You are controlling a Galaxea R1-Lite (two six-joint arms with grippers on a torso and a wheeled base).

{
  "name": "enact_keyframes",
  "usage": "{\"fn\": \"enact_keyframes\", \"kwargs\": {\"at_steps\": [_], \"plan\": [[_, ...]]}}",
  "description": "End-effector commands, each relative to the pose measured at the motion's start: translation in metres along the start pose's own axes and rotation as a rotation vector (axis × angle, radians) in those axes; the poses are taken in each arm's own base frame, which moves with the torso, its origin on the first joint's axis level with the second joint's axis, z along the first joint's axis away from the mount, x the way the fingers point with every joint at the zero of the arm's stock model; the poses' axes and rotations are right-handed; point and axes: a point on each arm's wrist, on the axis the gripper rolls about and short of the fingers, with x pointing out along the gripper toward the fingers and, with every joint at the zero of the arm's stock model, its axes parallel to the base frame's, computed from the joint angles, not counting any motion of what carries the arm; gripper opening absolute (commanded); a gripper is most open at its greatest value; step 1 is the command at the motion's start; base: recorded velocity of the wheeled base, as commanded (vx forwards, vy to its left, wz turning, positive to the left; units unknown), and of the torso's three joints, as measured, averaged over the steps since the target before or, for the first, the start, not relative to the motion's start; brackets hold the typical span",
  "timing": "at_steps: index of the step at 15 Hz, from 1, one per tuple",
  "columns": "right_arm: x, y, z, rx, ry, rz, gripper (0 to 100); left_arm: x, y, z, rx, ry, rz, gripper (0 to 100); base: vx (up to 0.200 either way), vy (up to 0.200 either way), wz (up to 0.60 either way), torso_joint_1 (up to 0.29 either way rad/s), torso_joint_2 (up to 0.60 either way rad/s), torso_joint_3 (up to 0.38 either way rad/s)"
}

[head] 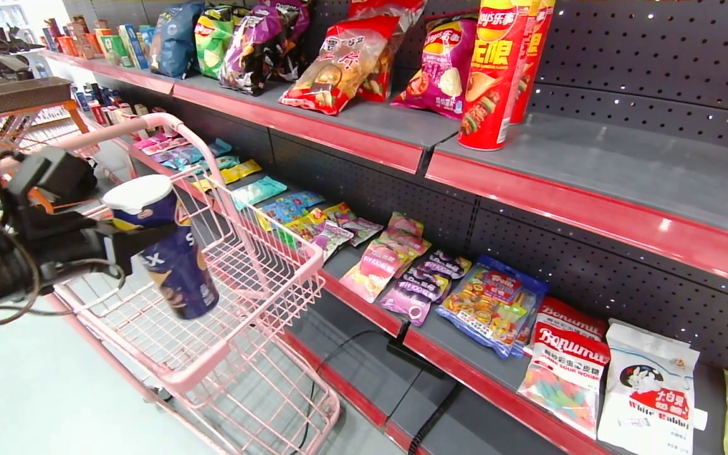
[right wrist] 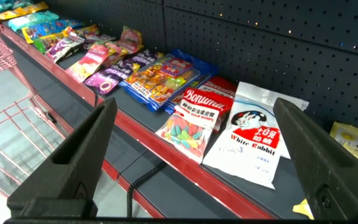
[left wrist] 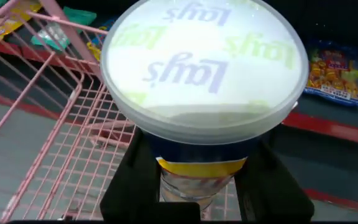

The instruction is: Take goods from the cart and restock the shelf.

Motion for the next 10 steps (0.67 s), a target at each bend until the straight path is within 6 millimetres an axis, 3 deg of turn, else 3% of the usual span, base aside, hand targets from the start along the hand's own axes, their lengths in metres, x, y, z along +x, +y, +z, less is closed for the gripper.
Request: {"fn": "enact_keyframes", "kwargs": {"at_steps": [1,3,5,10], "plan": [[0.000,0.000,0.000,0.000,0.001,0.000,100,-0.078,-0.030,-0.008,0.020,-0.084,0.081,0,0.000,0.000,0.00,0.000,0.00,0.000],[0.000,0.000,0.000,0.000,0.001,0.000,100,-0.103,-0.047,-0.015,-0.008,-0.115,0.083,0,0.000,0.000,0.00,0.000,0.00,0.000],[0.000,0.000,0.000,0.000,0.003,0.000,100,-0.113,-0.053,-0.015,-0.011,-0.113,0.090,0,0.000,0.000,0.00,0.016,-0.08,-0.050],[0.000,0.000,0.000,0.000,0.001,0.000,100,-0.135,-0.070,-0.018,0.010,-0.134,0.081,0,0.000,0.000,0.00,0.119,-0.42,-0.294]]}}
